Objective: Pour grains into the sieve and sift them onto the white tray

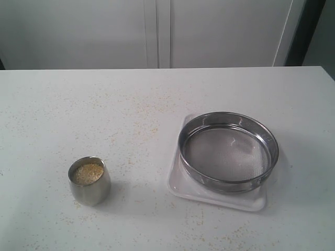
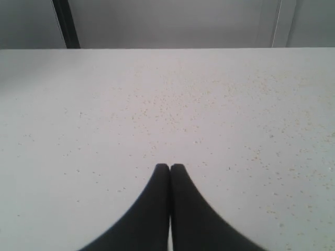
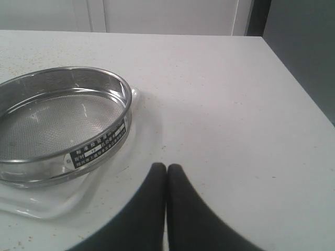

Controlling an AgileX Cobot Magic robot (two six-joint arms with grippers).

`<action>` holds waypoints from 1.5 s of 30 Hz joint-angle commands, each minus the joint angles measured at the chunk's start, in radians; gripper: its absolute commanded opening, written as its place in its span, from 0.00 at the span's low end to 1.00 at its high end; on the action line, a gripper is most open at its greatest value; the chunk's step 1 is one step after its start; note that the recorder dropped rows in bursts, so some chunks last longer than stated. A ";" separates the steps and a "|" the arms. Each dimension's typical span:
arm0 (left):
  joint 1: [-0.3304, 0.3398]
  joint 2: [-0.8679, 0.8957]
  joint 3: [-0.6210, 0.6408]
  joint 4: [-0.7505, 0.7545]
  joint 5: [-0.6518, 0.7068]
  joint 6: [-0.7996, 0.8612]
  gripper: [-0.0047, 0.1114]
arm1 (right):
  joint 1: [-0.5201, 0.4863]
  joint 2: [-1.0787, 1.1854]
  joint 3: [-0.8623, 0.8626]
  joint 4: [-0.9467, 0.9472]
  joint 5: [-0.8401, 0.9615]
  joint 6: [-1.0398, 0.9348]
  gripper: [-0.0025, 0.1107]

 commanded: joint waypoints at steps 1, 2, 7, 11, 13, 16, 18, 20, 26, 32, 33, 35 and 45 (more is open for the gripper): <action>0.002 0.138 0.002 0.153 -0.146 -0.112 0.04 | -0.008 -0.006 0.005 -0.005 -0.016 0.004 0.02; 0.002 0.165 0.002 0.180 -0.175 -0.121 0.04 | -0.008 -0.006 0.005 -0.005 -0.016 0.004 0.02; 0.002 0.331 0.002 0.192 -0.281 -0.143 0.04 | -0.008 -0.006 0.005 -0.005 -0.016 0.004 0.02; 0.002 0.462 0.002 0.223 -0.419 -0.143 0.04 | -0.008 -0.006 0.005 -0.005 -0.016 0.004 0.02; 0.002 0.530 0.002 0.228 -0.480 -0.143 0.04 | -0.008 -0.006 0.005 -0.005 -0.016 0.004 0.02; 0.002 0.646 0.002 0.247 -0.554 -0.143 0.04 | -0.008 -0.006 0.005 -0.005 -0.016 0.004 0.02; 0.002 0.714 0.002 0.270 -0.609 -0.136 0.04 | -0.008 -0.006 0.005 -0.005 -0.016 0.004 0.02; 0.002 0.787 0.002 0.300 -0.678 -0.128 0.04 | -0.008 -0.006 0.005 -0.005 -0.016 0.004 0.02; 0.002 0.958 0.001 0.458 -0.831 -0.127 0.04 | -0.008 -0.006 0.005 -0.005 -0.016 0.004 0.02; 0.002 1.082 -0.017 0.632 -0.837 -0.058 0.04 | -0.008 -0.006 0.005 -0.003 -0.016 0.004 0.02; 0.002 1.097 -0.025 0.667 -0.837 -0.053 0.04 | -0.008 -0.006 0.005 -0.003 -0.016 0.004 0.02; 0.002 1.122 -0.045 0.727 -0.837 -0.053 0.04 | -0.008 -0.006 0.005 -0.003 -0.016 0.004 0.02; 0.002 1.180 -0.099 0.858 -0.837 -0.109 0.04 | -0.008 -0.006 0.005 -0.003 -0.016 0.004 0.02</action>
